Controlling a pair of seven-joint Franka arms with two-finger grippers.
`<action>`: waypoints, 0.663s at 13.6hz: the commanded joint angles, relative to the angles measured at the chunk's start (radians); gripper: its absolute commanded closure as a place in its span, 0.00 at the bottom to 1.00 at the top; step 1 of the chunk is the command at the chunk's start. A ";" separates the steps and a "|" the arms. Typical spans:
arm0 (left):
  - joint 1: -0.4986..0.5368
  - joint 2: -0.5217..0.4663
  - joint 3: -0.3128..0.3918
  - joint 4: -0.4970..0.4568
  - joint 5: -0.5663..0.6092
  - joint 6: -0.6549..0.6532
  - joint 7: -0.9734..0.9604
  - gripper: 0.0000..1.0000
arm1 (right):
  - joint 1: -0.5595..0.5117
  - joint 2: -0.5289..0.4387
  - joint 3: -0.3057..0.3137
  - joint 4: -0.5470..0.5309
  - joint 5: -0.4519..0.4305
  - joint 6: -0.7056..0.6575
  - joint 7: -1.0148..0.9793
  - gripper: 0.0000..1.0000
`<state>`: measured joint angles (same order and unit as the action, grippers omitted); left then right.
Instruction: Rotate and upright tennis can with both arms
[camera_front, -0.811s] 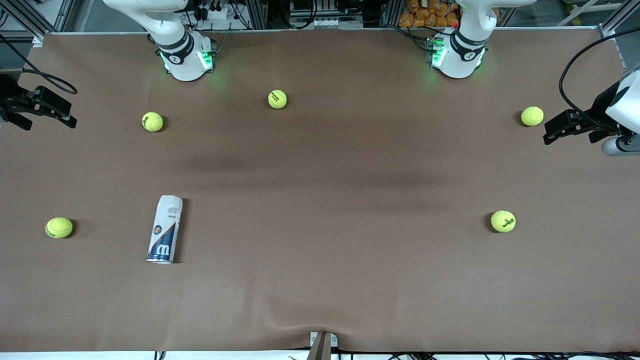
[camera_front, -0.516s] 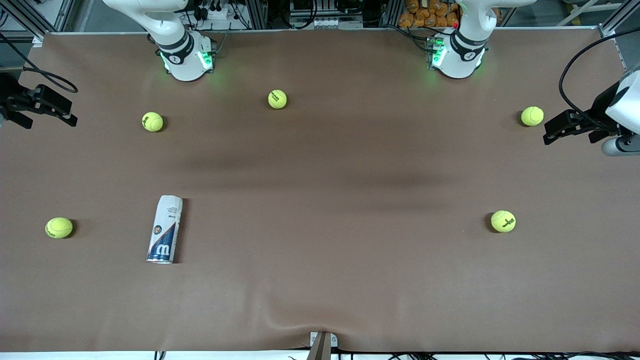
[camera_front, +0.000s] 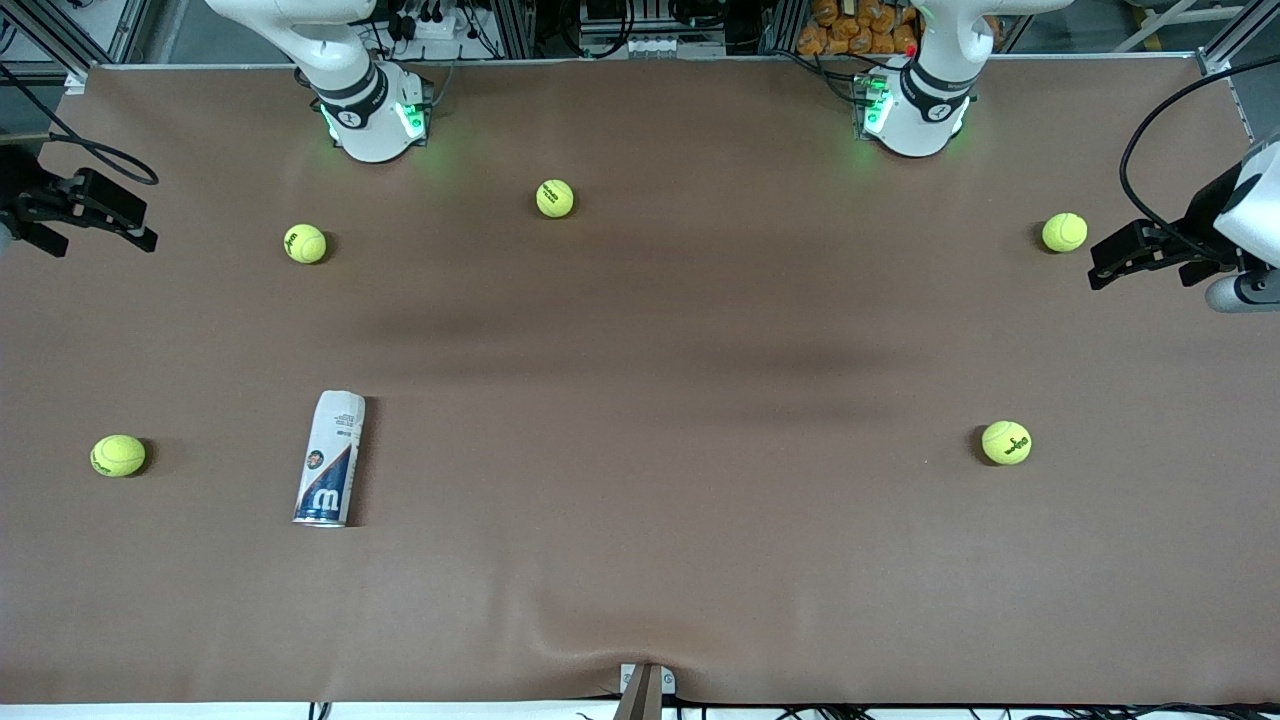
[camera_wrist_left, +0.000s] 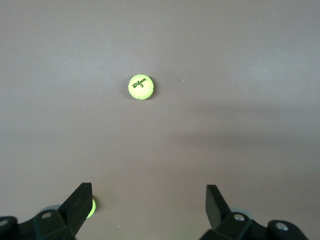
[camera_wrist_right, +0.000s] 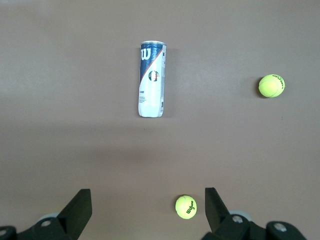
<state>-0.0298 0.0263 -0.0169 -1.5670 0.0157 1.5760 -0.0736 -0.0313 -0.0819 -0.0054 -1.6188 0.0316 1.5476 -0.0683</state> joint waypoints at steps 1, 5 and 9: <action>0.007 0.006 0.000 0.013 -0.008 -0.016 0.037 0.00 | -0.013 -0.033 0.012 -0.035 0.004 0.003 -0.008 0.00; 0.004 0.015 -0.002 0.013 -0.008 -0.014 0.038 0.00 | -0.015 -0.016 0.010 -0.018 0.004 0.002 -0.011 0.00; 0.004 0.014 -0.002 0.015 -0.008 -0.014 0.038 0.00 | -0.025 0.031 0.007 -0.009 0.002 -0.023 -0.019 0.00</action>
<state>-0.0300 0.0355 -0.0177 -1.5680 0.0157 1.5742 -0.0590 -0.0315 -0.0737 -0.0080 -1.6226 0.0314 1.5269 -0.0683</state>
